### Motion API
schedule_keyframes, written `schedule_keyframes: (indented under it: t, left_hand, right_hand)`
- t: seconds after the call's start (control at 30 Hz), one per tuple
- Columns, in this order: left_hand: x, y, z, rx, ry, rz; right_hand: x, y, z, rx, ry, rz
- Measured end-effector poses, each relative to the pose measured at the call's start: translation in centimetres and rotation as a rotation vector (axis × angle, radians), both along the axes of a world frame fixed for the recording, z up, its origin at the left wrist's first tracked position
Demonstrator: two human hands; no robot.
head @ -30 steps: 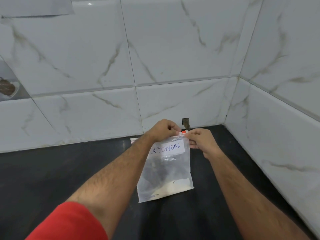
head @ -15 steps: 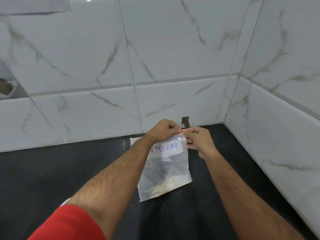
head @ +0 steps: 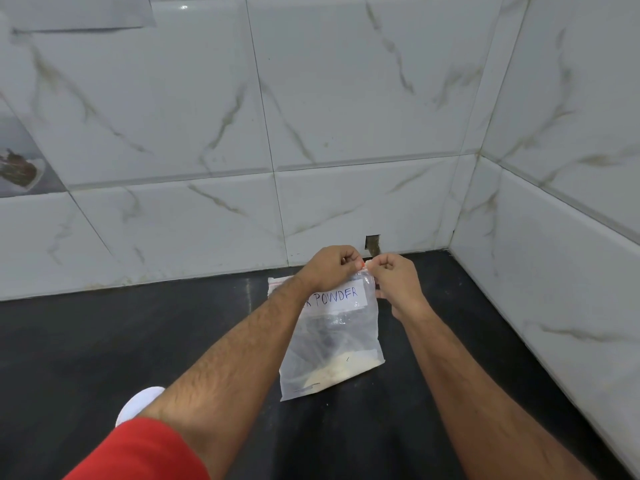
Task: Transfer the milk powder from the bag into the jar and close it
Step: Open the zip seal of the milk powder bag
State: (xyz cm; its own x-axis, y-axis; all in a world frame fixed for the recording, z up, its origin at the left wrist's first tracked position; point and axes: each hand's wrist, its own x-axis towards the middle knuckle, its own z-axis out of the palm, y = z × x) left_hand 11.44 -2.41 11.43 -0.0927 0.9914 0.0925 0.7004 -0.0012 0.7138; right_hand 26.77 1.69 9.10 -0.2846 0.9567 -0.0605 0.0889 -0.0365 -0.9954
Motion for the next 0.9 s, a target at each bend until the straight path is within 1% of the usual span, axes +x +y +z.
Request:
schedule_keyframes:
  t: [0.17, 0.43, 0.53, 0.6, 0.67, 0.77, 0.9]
  left_hand:
    - [-1.5, -0.8, 0.1, -0.005, 0.100, 0.034]
    - [-2.9, -2.1, 0.3, -0.002, 0.153, 0.091]
    - [-3.0, -2.3, 0.6, -0.005, 0.186, 0.103]
    - [-2.8, -2.4, 0.8, 0.002, 0.183, 0.104]
    - [-2.6, -2.5, 1.0, 0.006, 0.178, 0.098]
    - [-2.3, -2.7, 1.1, 0.017, 0.170, 0.087]
    - [-2.7, -3.1, 1.0, 0.022, 0.166, 0.086]
  right_hand:
    - [0.1, -0.2, 0.2, 0.029, -0.002, -0.043]
    - [0.3, -0.3, 0.4, 0.070, -0.033, -0.058]
    - [0.6, -0.1, 0.8, 0.131, -0.069, 0.026]
    - [0.7, 0.2, 1.3, 0.214, -0.144, 0.135]
    - [0.6, 0.5, 2.1, 0.342, -0.326, 0.244]
    - [0.0, 0.6, 3.4, 0.505, -0.541, 0.297]
    - [-0.6, 0.4, 4.4, 0.524, -0.566, 0.336]
